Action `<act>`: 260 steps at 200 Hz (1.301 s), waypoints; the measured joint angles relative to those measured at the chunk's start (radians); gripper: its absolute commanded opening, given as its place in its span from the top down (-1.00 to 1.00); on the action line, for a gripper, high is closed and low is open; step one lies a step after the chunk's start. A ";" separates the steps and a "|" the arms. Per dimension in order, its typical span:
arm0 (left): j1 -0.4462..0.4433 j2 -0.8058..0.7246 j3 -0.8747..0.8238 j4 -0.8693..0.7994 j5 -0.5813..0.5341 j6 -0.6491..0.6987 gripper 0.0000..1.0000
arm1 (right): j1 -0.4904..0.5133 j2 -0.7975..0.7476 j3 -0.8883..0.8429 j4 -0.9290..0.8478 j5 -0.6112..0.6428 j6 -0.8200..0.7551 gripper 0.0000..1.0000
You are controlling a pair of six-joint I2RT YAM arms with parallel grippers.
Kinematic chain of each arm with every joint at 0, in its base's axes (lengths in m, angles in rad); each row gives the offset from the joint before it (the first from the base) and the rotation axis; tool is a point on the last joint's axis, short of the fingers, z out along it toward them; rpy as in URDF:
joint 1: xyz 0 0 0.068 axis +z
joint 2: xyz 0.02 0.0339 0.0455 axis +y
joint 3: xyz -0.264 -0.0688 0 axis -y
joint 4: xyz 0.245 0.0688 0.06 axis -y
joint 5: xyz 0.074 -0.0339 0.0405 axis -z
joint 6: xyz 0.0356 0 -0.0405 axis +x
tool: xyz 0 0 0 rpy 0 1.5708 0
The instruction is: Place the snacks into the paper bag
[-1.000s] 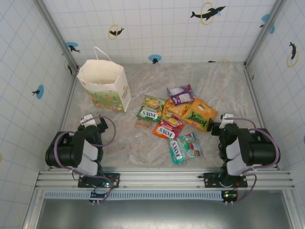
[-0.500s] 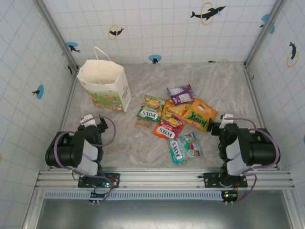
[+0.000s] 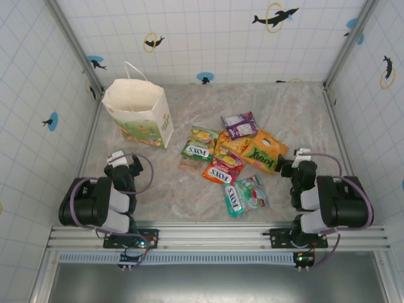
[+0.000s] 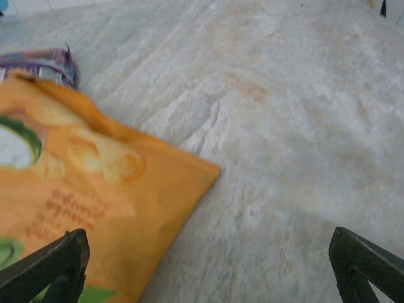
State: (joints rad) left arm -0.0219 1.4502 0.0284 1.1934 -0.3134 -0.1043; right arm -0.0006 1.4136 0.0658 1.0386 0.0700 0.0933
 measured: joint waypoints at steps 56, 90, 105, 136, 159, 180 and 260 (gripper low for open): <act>-0.030 -0.269 0.233 -0.511 -0.008 -0.063 -0.67 | 0.027 -0.262 0.222 -0.374 -0.053 0.014 -1.00; -0.043 -0.388 0.422 -0.848 0.059 -0.131 -0.55 | 0.145 -0.305 0.414 -0.667 -0.063 0.034 -1.00; -0.045 -0.429 0.499 -0.981 0.114 -0.156 -0.54 | 0.214 -0.307 0.489 -0.778 -0.063 0.041 -1.00; -0.045 -0.480 0.654 -1.224 0.229 -0.174 -0.53 | 0.333 -0.306 0.582 -0.944 -0.079 0.071 -1.00; -0.045 -0.478 0.800 -1.390 0.304 -0.192 -0.52 | 0.407 -0.291 0.629 -1.022 -0.109 0.108 -1.00; -0.045 -0.452 0.936 -1.517 0.373 -0.200 -0.48 | 0.474 -0.262 0.663 -1.051 -0.133 0.124 -1.00; -0.070 -0.218 1.366 -1.847 0.667 -0.084 -0.36 | 0.557 -0.137 0.745 -1.076 -0.211 0.131 -1.00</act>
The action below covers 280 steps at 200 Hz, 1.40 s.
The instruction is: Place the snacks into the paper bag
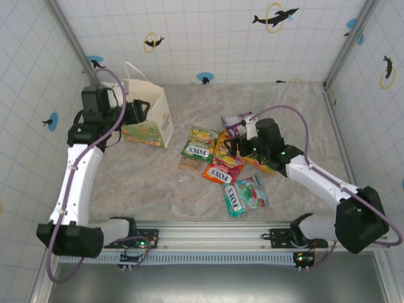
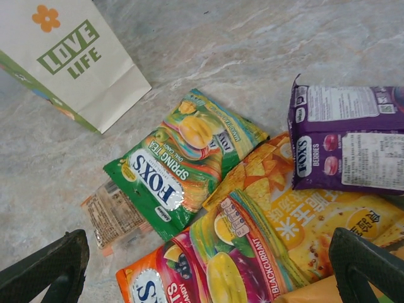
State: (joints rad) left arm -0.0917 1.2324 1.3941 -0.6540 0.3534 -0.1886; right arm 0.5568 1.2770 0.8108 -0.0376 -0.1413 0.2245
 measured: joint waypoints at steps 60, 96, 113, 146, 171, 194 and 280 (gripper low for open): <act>-0.084 0.300 0.406 -0.247 -0.019 0.131 -0.37 | 0.007 0.017 0.000 -0.001 -0.030 -0.004 -1.00; -0.097 0.431 0.513 -0.341 -0.059 0.164 -0.39 | 0.007 0.023 0.000 -0.001 -0.040 -0.012 -1.00; -0.098 0.472 0.535 -0.372 -0.074 0.171 -0.40 | 0.007 0.030 0.000 -0.008 -0.039 -0.024 -1.00; -0.098 0.540 0.584 -0.409 -0.092 0.190 -0.37 | 0.007 0.042 0.000 -0.032 -0.040 -0.048 -1.00; -0.105 0.585 0.610 -0.423 -0.115 0.193 -0.31 | 0.007 0.042 0.001 -0.041 -0.040 -0.060 -1.00; -0.119 0.618 0.616 -0.438 -0.138 0.193 -0.25 | 0.007 0.047 0.002 -0.055 -0.040 -0.069 -1.00; -0.159 0.666 0.655 -0.466 -0.227 0.220 1.00 | 0.007 0.058 0.002 -0.072 -0.043 -0.087 -1.00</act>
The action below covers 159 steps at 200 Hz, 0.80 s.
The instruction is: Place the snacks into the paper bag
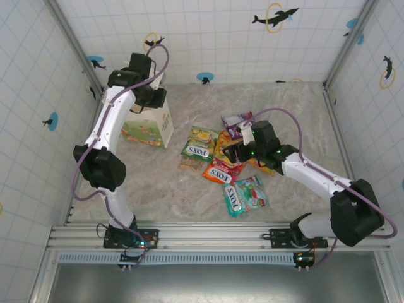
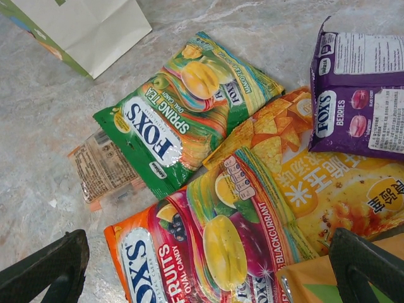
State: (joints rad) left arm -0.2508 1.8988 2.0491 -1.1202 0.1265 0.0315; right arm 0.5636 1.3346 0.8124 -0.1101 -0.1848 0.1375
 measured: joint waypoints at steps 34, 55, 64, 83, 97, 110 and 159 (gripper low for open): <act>0.000 -0.011 -0.016 0.000 -0.009 0.032 1.00 | 0.000 0.003 0.000 -0.003 0.000 0.000 -1.00; 0.000 -0.076 -0.094 0.006 -0.011 0.074 1.00 | 0.001 0.003 0.000 -0.003 -0.006 0.002 -1.00; 0.000 -0.115 -0.135 0.007 -0.005 0.096 1.00 | 0.005 0.003 0.000 -0.002 -0.010 0.005 -1.00; 0.000 -0.222 -0.235 0.008 0.027 0.155 1.00 | 0.025 0.003 0.000 0.013 -0.032 0.017 -1.00; -0.004 -0.299 -0.305 0.007 0.060 0.205 1.00 | 0.051 0.006 0.000 0.036 -0.053 0.024 -1.00; -0.013 -0.356 -0.355 0.005 0.088 0.245 1.00 | 0.074 0.019 0.008 0.054 -0.071 0.027 -1.00; -0.037 -0.502 -0.483 0.002 0.166 0.390 1.00 | 0.144 0.119 0.096 0.115 -0.112 0.008 -1.00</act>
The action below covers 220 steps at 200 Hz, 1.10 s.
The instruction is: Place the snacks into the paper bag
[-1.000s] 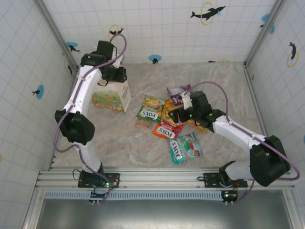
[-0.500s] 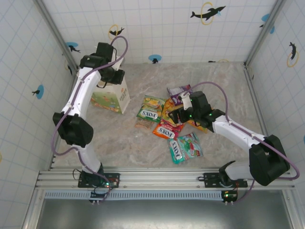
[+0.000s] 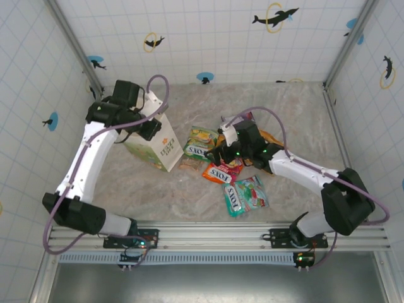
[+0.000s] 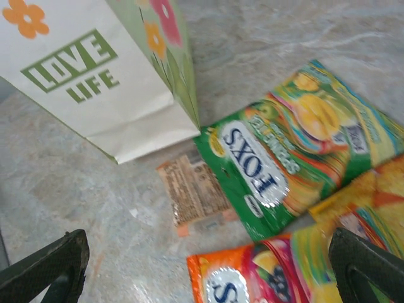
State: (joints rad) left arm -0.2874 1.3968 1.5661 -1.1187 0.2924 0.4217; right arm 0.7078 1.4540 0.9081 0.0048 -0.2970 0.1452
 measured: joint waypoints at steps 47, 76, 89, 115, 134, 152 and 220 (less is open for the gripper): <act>-0.038 -0.114 -0.061 -0.014 0.026 0.091 1.00 | 0.060 0.102 0.085 0.082 -0.061 -0.011 -1.00; -0.071 -0.124 -0.077 -0.043 -0.012 0.106 1.00 | 0.092 0.159 0.132 0.111 -0.101 -0.034 -1.00; -0.080 -0.125 -0.079 -0.054 -0.034 0.106 1.00 | 0.102 0.182 0.148 0.128 -0.116 -0.049 -1.00; -0.085 -0.129 -0.080 -0.064 -0.064 0.109 1.00 | 0.111 0.243 0.192 0.163 -0.161 -0.074 -1.00; -0.086 -0.143 -0.083 -0.067 -0.080 0.116 1.00 | 0.114 0.298 0.227 0.189 -0.210 -0.092 -1.00; -0.090 -0.161 -0.098 -0.067 -0.092 0.124 0.97 | 0.124 0.345 0.253 0.203 -0.250 -0.113 -1.00; -0.092 -0.180 -0.132 -0.051 -0.139 0.114 0.16 | 0.169 0.412 0.281 0.223 -0.326 -0.153 -1.00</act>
State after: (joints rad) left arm -0.3790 1.2167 1.4342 -1.1698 0.1535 0.5362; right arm 0.8764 1.8660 1.1893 0.2276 -0.6231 -0.0082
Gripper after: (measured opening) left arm 0.382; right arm 0.999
